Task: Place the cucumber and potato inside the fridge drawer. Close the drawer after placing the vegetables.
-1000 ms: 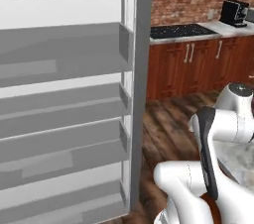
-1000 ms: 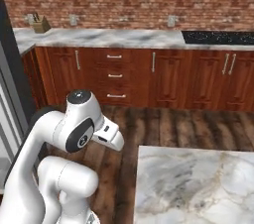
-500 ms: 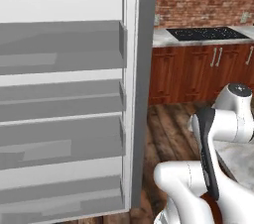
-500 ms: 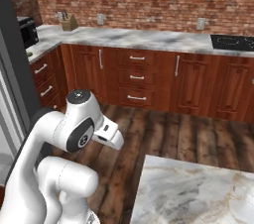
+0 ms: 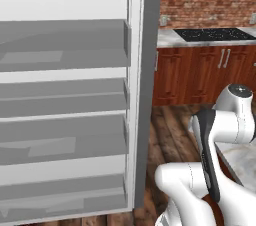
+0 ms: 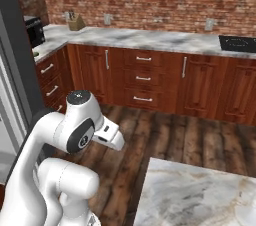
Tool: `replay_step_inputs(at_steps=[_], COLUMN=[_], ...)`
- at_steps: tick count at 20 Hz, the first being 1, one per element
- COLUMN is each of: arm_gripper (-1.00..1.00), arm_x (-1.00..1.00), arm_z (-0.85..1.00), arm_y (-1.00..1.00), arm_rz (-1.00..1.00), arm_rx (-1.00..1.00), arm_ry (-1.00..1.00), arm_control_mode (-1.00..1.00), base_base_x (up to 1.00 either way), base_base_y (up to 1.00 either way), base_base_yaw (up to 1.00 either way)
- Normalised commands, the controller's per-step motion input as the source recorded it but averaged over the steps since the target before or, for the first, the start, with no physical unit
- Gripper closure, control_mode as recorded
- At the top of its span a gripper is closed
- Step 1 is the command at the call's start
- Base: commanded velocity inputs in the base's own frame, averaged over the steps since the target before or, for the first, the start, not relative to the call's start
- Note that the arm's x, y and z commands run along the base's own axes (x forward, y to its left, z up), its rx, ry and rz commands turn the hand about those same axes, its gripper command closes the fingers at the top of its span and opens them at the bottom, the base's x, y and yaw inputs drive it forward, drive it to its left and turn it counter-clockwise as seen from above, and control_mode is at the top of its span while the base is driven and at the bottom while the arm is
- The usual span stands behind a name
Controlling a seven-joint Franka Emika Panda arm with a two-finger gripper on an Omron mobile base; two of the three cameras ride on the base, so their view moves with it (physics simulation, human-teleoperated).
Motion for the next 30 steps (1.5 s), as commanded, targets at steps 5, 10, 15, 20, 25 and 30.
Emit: replay_step_inputs(at_steps=[5, 10, 15, 20, 25, 30], arm_gripper=[-1.0, -1.0, -1.0, -1.0, -1.0, -1.0], arm_x=[0.0, 0.0, 0.0, 0.0, 0.0, 0.0], arm_z=[0.0, 0.0, 0.0, 0.0, 0.0, 0.0], arm_y=[0.0, 0.0, 0.0, 0.0, 0.0, 0.0], arm_rz=[0.0, 0.0, 0.0, 0.0, 0.0, 0.0], arm_rx=[0.0, 0.0, 0.0, 0.0, 0.0, 0.0], arm_ry=[0.0, 0.0, 0.0, 0.0, 0.0, 0.0], arm_control_mode=[1.0, 1.0, 1.0, 1.0, 1.0, 1.0], base_base_x=[0.49, 0.13, 0.93, 1.0, 0.57, -0.43], base_base_y=[-0.92, -0.76, -0.46, -0.39, -0.26, -0.12], base_base_yaw=[-0.37, -0.66, -0.35, -0.05, 0.09, -0.23])
